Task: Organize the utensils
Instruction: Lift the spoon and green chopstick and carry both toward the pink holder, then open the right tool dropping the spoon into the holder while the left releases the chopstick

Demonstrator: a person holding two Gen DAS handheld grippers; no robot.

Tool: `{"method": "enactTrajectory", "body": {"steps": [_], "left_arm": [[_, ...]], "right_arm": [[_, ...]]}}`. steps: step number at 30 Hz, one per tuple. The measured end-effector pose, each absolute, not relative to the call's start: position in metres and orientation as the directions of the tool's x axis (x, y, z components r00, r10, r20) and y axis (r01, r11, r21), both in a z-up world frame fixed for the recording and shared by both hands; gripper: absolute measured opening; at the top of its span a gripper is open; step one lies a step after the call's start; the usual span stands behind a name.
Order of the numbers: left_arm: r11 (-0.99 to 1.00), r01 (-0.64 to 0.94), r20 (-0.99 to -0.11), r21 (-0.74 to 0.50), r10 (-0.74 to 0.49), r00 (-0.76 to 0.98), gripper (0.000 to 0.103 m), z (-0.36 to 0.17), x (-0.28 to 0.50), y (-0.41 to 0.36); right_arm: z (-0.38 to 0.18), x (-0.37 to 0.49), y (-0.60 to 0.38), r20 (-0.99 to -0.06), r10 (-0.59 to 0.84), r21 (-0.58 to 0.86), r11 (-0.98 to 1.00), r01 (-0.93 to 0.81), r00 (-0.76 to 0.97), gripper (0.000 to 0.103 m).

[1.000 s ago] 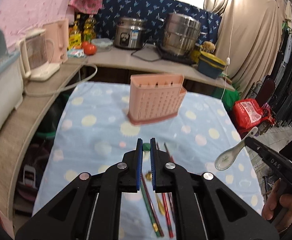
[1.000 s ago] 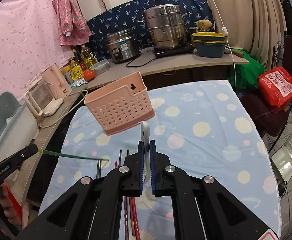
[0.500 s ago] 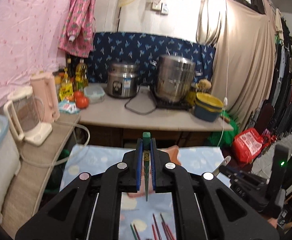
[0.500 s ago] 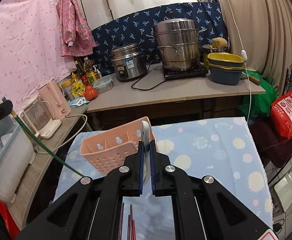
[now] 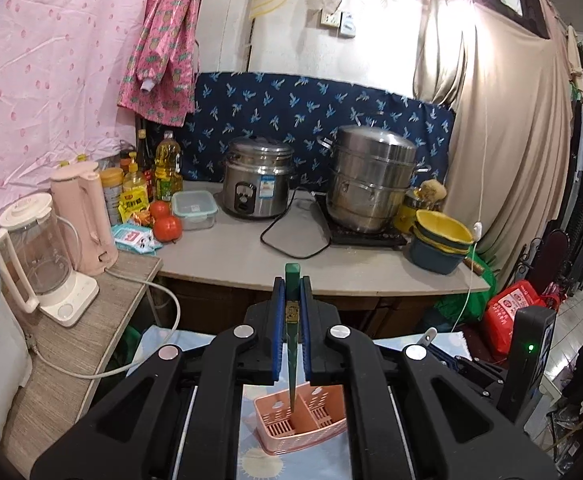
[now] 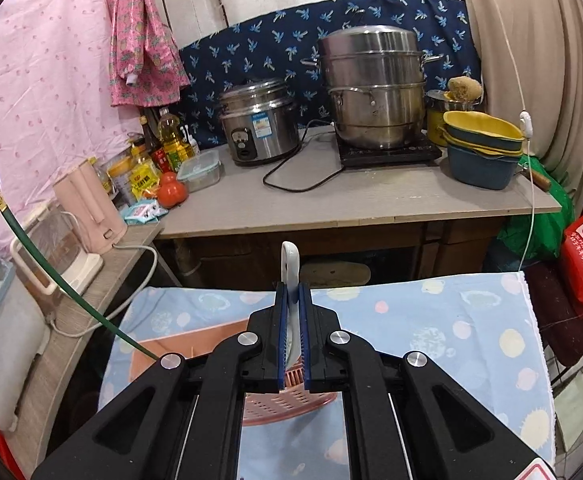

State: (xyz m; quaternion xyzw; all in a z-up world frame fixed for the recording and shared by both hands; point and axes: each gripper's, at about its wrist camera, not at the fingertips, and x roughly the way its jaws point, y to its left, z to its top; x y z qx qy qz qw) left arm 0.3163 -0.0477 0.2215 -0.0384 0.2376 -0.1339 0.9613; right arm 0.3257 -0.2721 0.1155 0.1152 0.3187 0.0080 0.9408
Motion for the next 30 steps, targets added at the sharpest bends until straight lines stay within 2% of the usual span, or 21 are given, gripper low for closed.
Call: {"method": "enactTrajectory", "body": {"steps": [8, 11, 13, 17, 22, 30], "left_arm": [[0.969, 0.205, -0.559, -0.135, -0.245, 0.792, 0.009, 0.161, 0.34, -0.045], [0.973, 0.182, -0.573, -0.138, -0.229, 0.787, 0.019, 0.151, 0.342, -0.04], [0.972, 0.178, -0.58, -0.155, -0.235, 0.78, 0.022, 0.148, 0.342, -0.036], [0.974, 0.17, -0.579, -0.152, -0.227, 0.783, 0.033, 0.145, 0.335, -0.03], [0.971, 0.168, -0.588, -0.168, -0.236, 0.773, 0.033, 0.136, 0.322, -0.022], [0.965, 0.179, -0.66, -0.194, -0.263, 0.704, 0.033, 0.09, 0.304, -0.022]], "right_arm": [[0.07, 0.343, -0.261, -0.666, 0.092, 0.195, 0.979, 0.054, 0.741, 0.006], [0.062, 0.343, -0.256, -0.676, 0.095, 0.186, 0.982, 0.044, 0.731, 0.007], [0.061, 0.339, -0.253, -0.668, 0.088, 0.179, 0.983, 0.045, 0.739, 0.008], [0.066, 0.331, -0.255, -0.657, 0.085, 0.184, 0.982, 0.051, 0.749, 0.008], [0.062, 0.318, -0.265, -0.665, 0.067, 0.185, 0.98, 0.078, 0.744, 0.008], [0.037, 0.32, -0.288, -0.705, 0.015, 0.173, 0.973, 0.152, 0.709, 0.008]]}}
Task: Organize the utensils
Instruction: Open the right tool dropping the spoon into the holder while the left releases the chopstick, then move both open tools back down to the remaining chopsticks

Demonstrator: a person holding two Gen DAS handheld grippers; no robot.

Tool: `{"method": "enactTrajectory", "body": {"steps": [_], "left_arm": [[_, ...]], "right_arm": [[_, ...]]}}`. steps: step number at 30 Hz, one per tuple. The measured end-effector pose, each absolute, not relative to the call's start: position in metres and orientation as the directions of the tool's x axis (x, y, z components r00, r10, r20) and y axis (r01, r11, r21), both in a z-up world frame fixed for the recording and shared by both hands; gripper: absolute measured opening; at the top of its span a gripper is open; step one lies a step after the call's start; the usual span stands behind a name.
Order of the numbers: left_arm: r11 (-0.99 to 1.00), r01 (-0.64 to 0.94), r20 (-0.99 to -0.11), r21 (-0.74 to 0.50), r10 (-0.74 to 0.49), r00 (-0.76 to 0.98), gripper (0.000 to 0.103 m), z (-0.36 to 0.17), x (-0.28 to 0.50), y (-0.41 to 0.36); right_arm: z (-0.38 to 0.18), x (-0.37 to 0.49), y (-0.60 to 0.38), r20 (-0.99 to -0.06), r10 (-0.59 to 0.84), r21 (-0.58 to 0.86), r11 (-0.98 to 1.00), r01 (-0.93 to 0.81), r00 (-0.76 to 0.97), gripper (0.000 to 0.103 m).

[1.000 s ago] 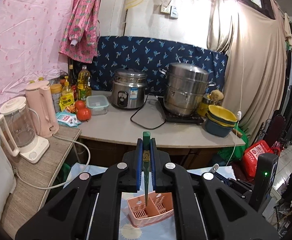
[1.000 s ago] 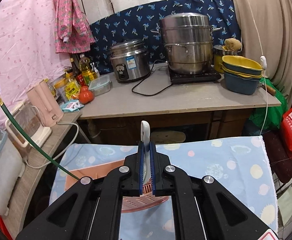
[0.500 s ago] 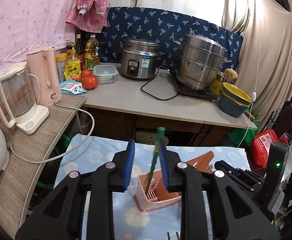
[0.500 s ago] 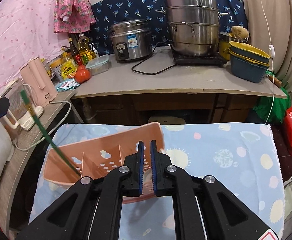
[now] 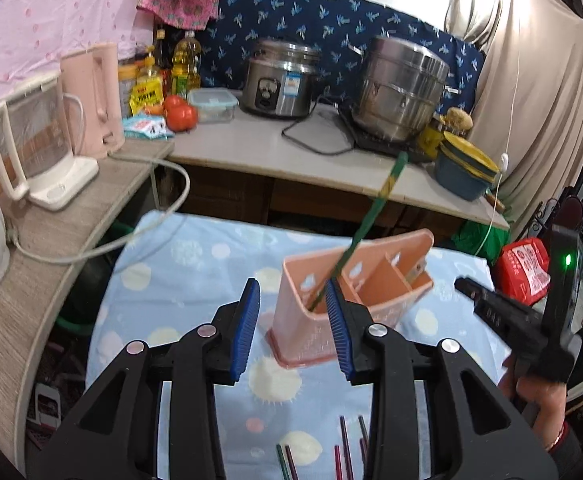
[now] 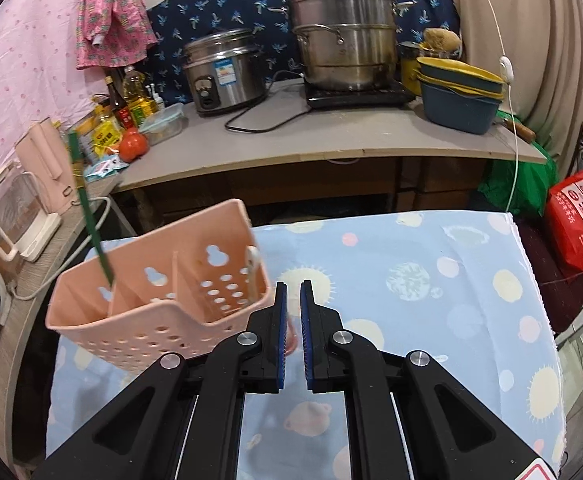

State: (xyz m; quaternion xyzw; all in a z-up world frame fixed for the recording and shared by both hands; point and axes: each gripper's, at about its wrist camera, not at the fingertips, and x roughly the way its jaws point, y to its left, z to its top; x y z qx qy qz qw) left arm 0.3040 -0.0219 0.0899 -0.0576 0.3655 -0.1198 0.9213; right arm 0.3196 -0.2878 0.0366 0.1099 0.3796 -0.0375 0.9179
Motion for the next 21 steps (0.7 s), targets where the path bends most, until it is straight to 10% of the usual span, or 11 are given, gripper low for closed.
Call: {"method": "enactTrajectory", "body": {"steps": [21], "left_arm": [[0.982, 0.107, -0.747, -0.155, -0.187, 0.637, 0.032, 0.036, 0.336, -0.018]], "right_arm": [[0.008, 0.322, -0.255, -0.738, 0.074, 0.151, 0.987, 0.057, 0.67, 0.008]]}}
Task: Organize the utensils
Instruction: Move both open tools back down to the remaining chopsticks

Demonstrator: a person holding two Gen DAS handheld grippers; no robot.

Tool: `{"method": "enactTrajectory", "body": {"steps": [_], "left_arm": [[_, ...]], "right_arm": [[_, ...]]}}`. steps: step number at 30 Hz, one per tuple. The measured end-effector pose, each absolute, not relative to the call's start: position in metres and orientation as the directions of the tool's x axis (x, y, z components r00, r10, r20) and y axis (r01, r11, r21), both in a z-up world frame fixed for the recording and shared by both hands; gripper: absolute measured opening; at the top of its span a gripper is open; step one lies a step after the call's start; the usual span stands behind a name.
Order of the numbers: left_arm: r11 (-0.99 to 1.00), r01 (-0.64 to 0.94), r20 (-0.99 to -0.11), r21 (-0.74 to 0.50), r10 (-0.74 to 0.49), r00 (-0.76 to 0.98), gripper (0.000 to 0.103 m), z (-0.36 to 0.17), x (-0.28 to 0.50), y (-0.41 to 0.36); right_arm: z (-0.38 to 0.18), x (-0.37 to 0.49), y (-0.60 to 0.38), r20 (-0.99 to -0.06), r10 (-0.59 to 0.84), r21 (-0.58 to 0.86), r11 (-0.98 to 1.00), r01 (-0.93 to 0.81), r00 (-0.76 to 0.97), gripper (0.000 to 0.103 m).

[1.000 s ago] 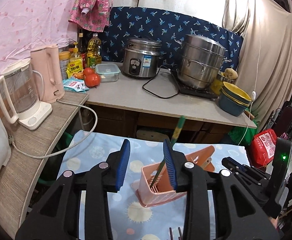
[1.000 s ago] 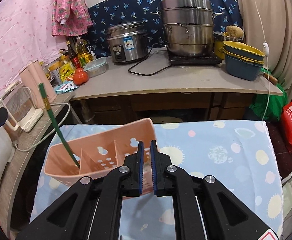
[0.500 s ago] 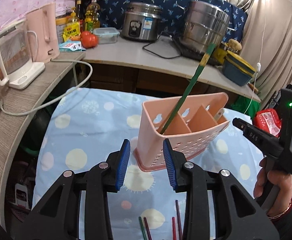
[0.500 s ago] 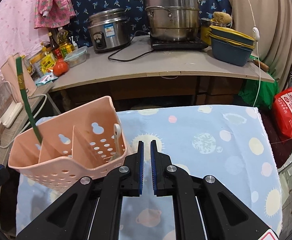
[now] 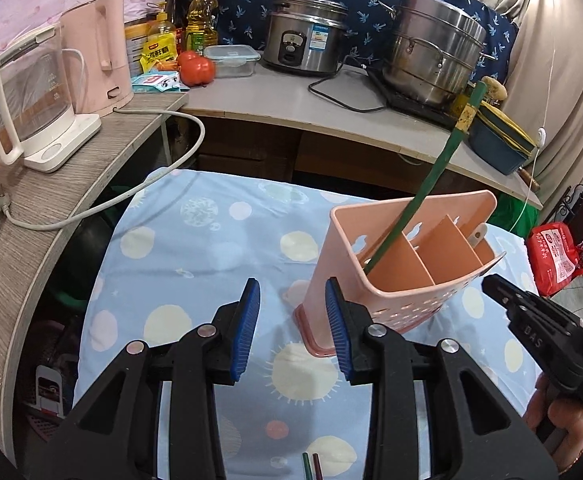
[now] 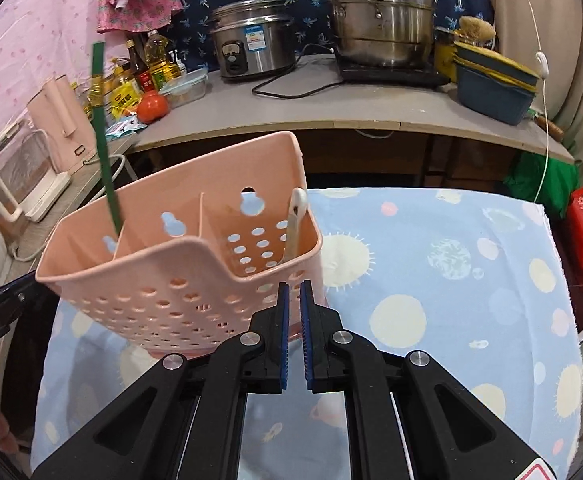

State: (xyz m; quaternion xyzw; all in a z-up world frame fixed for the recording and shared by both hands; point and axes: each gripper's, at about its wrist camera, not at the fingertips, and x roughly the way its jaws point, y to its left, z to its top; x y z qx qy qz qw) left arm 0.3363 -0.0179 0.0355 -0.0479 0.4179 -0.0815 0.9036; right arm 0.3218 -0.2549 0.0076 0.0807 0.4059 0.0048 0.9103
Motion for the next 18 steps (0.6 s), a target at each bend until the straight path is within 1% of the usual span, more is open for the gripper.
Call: {"method": "enactTrajectory", "body": {"steps": [3, 7, 13, 15, 16, 18], "left_arm": [[0.979, 0.105, -0.739, -0.172, -0.199, 0.643, 0.033, 0.04, 0.331, -0.013], [0.976, 0.115, -0.735, -0.186, -0.216, 0.643, 0.033, 0.041, 0.326, -0.015], [0.977, 0.122, -0.75, -0.176, -0.213, 0.626, 0.033, 0.033, 0.332, -0.023], [0.977, 0.122, -0.753, -0.172, -0.211, 0.623, 0.033, 0.031, 0.333, -0.024], [0.978, 0.123, -0.755, -0.169, -0.208, 0.622, 0.033, 0.03, 0.334, -0.025], [0.981, 0.112, -0.757, -0.16, -0.195, 0.623, 0.033, 0.028, 0.335, -0.024]], "right_arm": [[0.013, 0.32, -0.264, -0.725, 0.034, 0.133, 0.987, 0.092, 0.687, 0.008], [0.017, 0.34, -0.282, -0.719, 0.0, 0.129, 0.982, 0.134, 0.695, 0.008], [0.005, 0.363, -0.278, -0.734, 0.011, 0.086, 0.993, 0.077, 0.679, 0.008], [0.003, 0.358, -0.277, -0.736, 0.053, 0.115, 0.992, 0.048, 0.675, 0.007], [0.002, 0.356, -0.275, -0.736, 0.075, 0.13, 0.991, 0.032, 0.672, 0.004], [0.002, 0.347, -0.267, -0.732, 0.047, 0.087, 0.996, 0.025, 0.68, 0.005]]}}
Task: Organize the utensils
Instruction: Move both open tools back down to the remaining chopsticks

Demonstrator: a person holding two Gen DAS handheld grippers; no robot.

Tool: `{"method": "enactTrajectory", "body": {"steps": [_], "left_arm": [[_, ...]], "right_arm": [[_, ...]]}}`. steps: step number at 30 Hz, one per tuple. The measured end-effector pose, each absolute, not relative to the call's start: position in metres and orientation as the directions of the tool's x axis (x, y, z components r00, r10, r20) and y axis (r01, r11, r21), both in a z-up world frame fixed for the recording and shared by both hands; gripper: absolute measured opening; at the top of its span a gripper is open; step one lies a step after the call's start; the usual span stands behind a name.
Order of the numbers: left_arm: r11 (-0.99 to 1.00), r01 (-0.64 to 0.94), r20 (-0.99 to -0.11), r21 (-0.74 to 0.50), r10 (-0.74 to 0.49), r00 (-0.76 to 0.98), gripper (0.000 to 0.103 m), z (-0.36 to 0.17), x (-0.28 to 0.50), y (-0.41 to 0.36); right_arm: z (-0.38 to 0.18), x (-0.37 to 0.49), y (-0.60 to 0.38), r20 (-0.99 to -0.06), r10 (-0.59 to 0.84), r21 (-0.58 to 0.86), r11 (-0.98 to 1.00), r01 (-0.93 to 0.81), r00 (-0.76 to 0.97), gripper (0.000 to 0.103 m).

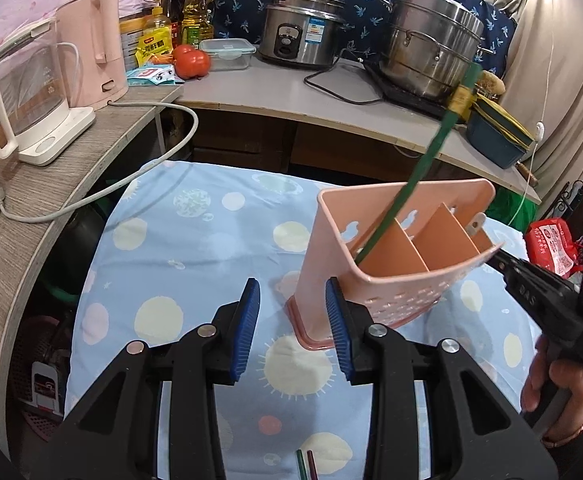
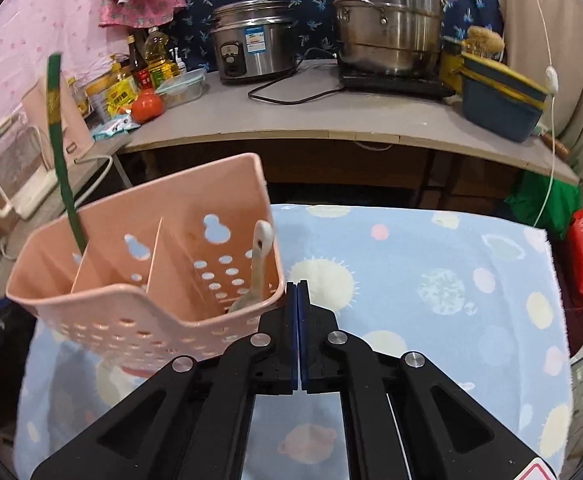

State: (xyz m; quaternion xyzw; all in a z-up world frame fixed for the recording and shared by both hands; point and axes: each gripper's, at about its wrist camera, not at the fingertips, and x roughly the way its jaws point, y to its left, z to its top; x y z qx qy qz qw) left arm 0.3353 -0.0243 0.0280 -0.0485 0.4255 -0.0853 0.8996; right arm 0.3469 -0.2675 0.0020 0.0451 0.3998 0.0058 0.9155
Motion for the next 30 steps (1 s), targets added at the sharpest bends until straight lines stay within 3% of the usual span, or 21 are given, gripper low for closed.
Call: {"method": "enactTrajectory", "body": {"steps": [6, 16, 23, 30], "left_arm": [[0.98, 0.098, -0.761, -0.173, -0.196, 0.619, 0.033, 0.025, 0.34, -0.019], [0.986, 0.061, -0.761, -0.154, -0.158, 0.629, 0.033, 0.03, 0.343, -0.011], [0.986, 0.102, -0.757, -0.128, -0.164, 0.633, 0.046, 0.034, 0.28, -0.007], [0.983, 0.12, -0.789, -0.14, -0.184, 0.586, 0.047, 0.014, 0.198, 0.001]], "right_arm": [[-0.002, 0.329, -0.251, -0.736, 0.141, 0.152, 0.987, -0.04, 0.663, 0.004], [0.018, 0.285, -0.242, -0.704, 0.153, 0.18, 0.983, -0.034, 0.693, 0.004], [0.017, 0.217, -0.247, -0.723, 0.144, 0.177, 0.984, -0.019, 0.676, 0.004], [-0.005, 0.131, -0.238, -0.778, 0.128, 0.148, 0.989, -0.018, 0.615, 0.005]]}}
